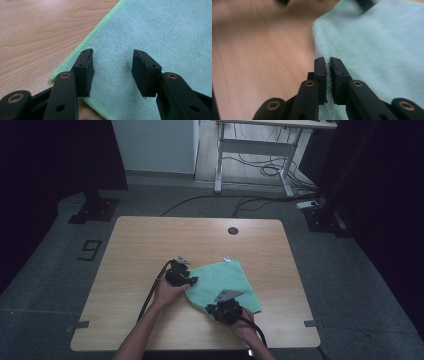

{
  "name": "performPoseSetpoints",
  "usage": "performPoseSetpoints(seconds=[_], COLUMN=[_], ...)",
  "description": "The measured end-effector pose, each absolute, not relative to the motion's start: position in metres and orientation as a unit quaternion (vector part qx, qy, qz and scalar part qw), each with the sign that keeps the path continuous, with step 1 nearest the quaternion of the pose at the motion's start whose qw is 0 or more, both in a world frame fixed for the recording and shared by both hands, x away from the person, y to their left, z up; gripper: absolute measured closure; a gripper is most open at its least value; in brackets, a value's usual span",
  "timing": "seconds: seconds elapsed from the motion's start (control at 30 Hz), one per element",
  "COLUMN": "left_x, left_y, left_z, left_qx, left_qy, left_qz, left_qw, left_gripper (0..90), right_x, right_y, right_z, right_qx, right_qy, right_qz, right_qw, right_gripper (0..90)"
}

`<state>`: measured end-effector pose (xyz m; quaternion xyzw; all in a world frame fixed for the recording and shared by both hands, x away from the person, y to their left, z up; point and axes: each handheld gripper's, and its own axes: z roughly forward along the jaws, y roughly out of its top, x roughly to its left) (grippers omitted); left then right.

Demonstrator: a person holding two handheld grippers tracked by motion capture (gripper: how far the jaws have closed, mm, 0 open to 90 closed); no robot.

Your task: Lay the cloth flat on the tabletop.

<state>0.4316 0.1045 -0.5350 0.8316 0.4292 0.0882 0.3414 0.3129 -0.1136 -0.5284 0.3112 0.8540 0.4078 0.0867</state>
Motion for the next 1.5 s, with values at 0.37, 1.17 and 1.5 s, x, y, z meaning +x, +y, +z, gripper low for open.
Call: performPoseSetpoints(seconds=[0.37, 1.17, 1.5], left_x=[0.432, 0.432, 0.432], left_y=[0.106, 0.105, 0.106], left_z=[-0.535, -0.535, -0.535], left_qx=[0.831, 0.83, 0.829], left_qy=[0.429, 0.431, 0.43], left_qz=[0.084, 0.086, 0.085], left_qw=[0.343, 0.344, 0.346], left_gripper=[52.3, 52.4, 52.5], right_x=[0.377, 0.358, 0.36], right_y=[-0.175, -0.169, -0.169], right_z=[-0.533, -0.533, -0.538], right_qx=[0.405, 0.37, 0.376], right_qy=[0.808, 0.831, 0.838], right_qz=[0.418, 0.382, 0.371], right_qw=[0.089, 0.16, 0.137], right_gripper=[79.4, 61.4, 84.8])
